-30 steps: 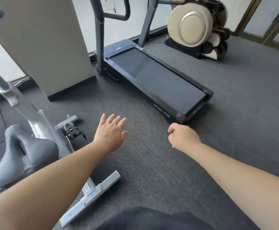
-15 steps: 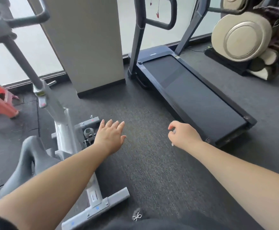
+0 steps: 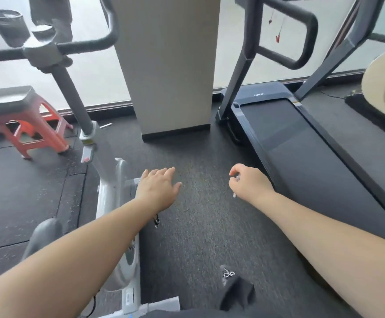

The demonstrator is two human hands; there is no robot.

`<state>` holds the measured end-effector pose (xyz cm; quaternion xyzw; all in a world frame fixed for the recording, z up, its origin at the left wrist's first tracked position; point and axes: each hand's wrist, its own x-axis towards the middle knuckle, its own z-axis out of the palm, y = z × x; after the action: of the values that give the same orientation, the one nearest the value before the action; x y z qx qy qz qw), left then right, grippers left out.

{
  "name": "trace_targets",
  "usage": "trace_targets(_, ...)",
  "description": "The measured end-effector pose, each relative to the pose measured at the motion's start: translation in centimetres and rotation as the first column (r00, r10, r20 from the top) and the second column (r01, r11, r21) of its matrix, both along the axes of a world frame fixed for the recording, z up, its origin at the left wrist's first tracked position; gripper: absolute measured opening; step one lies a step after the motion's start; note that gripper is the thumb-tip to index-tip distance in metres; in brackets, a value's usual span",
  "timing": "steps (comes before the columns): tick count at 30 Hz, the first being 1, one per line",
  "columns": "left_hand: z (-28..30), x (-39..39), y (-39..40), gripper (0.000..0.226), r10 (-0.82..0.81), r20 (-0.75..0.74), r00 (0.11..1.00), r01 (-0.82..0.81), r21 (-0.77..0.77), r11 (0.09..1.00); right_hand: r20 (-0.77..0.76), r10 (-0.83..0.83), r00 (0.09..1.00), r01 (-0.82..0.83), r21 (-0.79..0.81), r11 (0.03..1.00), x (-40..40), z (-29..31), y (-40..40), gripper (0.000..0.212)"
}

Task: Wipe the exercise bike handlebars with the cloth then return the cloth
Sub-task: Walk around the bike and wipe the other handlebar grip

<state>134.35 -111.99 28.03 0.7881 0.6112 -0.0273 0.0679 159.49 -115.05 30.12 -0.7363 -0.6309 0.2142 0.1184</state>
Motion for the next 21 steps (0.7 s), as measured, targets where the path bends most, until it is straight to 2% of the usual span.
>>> trace_targets(5, 1.3, 1.5, 6.8, 0.062, 0.165, 0.004, 0.986, -0.165, -0.017, 0.986, -0.007, 0.128, 0.992, -0.128, 0.05, 0.991, 1.2, 1.7, 9.6, 0.014)
trace_targets(12, 4.7, 2.7, 14.9, 0.064, 0.35, 0.05, 0.935, -0.351, 0.014, 0.936, -0.005, 0.254, 0.967, -0.252, 0.111, 0.961, 0.9, 4.4, 21.5, 0.018)
trace_targets(18, 4.4, -0.1, 16.9, 0.065, 0.427, -0.001, 0.904, -0.427, -0.009, 0.904, -0.127, 0.283, 0.951, -0.269, 0.122, 0.955, -3.4, 4.5, 27.1, 0.019)
trace_targets(21, 4.8, -1.7, 18.6, 0.064, 0.439, 0.032, 0.898, -0.439, 0.014, 0.898, -0.182, 0.312, 0.933, -0.293, 0.12, 0.948, -5.8, 5.0, 29.4, 0.019)
